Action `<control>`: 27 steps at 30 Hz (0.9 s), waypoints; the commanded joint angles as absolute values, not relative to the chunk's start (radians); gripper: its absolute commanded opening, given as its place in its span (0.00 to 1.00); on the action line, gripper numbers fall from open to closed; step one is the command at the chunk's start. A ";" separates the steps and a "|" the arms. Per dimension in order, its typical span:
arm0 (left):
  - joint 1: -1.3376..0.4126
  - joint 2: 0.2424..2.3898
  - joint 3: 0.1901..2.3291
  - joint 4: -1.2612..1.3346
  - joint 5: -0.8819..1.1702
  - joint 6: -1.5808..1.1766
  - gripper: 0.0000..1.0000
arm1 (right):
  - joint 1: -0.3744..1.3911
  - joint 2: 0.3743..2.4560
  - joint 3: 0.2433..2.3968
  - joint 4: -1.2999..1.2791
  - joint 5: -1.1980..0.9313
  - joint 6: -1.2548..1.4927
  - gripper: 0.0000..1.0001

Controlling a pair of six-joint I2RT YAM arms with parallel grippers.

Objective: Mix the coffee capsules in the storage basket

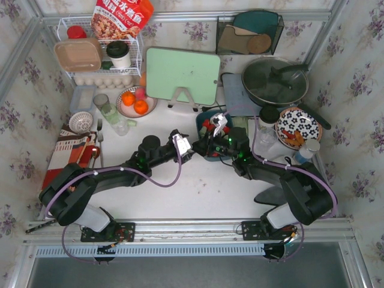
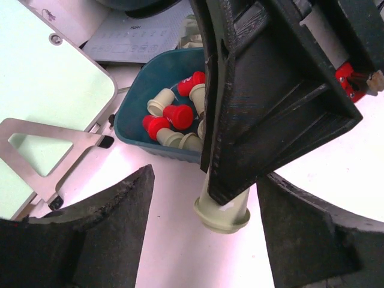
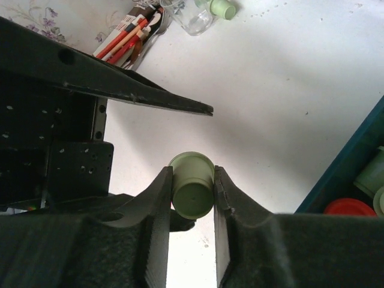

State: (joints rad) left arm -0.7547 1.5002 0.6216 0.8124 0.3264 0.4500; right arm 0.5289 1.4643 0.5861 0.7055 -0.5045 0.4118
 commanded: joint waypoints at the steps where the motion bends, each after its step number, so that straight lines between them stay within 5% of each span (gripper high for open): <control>1: -0.759 1.479 0.611 0.880 0.309 0.437 0.74 | 0.530 1.441 0.574 0.686 -0.431 0.393 0.21; 2: -0.762 1.471 0.602 0.884 0.296 0.432 0.94 | 0.530 1.431 0.566 0.680 -0.386 0.387 0.20; 3: -0.765 1.457 0.593 0.887 0.277 0.427 0.99 | 0.530 1.420 0.558 0.673 -0.346 0.377 0.19; 13: -0.772 1.233 0.604 0.545 -0.191 0.189 0.99 | 0.530 1.315 0.520 0.504 0.201 0.310 0.20; 27: -0.767 1.026 0.525 0.322 -0.477 -0.044 0.99 | 0.531 1.551 0.637 0.455 0.223 0.330 0.22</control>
State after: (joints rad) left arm -0.7704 1.0481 0.5247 0.3458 -0.4061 0.0021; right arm 0.5285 1.5211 0.6216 0.4355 0.1875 0.3313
